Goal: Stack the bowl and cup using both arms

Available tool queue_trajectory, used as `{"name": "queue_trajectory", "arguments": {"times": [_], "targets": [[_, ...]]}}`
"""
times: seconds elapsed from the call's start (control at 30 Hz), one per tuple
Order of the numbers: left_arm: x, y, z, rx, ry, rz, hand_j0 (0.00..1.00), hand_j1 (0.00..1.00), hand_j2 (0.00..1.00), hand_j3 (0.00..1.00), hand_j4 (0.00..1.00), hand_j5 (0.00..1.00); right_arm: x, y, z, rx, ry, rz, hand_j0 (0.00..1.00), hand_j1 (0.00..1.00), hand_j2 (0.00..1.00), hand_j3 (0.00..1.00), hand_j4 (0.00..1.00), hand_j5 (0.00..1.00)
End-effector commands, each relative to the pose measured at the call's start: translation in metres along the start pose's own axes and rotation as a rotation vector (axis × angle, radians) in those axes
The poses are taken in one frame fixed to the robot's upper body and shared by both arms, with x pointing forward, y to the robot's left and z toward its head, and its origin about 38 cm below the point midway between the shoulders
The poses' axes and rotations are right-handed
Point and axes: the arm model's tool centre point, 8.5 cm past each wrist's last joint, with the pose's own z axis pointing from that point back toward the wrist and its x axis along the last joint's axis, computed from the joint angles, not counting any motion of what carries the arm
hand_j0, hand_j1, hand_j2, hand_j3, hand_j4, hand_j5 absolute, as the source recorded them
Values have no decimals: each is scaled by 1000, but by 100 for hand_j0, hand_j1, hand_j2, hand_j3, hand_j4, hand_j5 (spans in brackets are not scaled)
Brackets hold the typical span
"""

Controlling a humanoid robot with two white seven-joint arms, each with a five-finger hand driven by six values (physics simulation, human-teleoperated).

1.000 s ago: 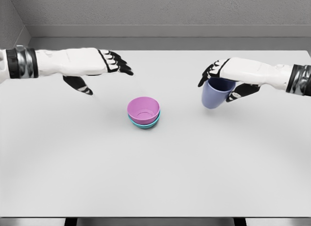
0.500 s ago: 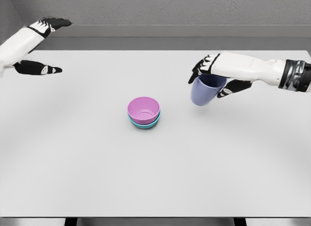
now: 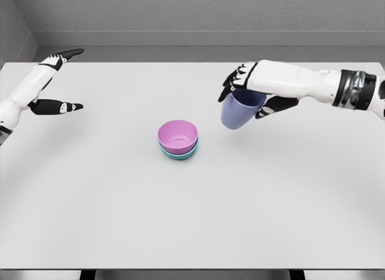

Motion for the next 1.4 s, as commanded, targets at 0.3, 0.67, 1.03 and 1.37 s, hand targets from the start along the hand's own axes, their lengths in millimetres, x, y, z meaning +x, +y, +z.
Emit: {"name": "queue_trajectory", "arguments": {"times": [0.3, 0.67, 1.03, 1.37], "targets": [[-4, -3, 4, -23, 16, 8, 100, 100, 100, 100, 100, 100, 13, -8, -27, -12, -65, 21, 70, 70, 70, 70, 70, 70], [-6, -2, 5, -26, 21, 5, 100, 100, 100, 100, 100, 100, 27, -14, -55, -18, -128, 48, 70, 70, 70, 70, 70, 70], [-6, -2, 6, -26, 23, 5, 100, 100, 100, 100, 100, 100, 39, -14, -75, -20, -175, 61, 70, 70, 70, 70, 70, 70], [-8, -4, 6, -26, 29, 10, 100, 100, 100, 100, 100, 100, 44, -6, -87, -2, -193, 61, 70, 70, 70, 70, 70, 70]]}}
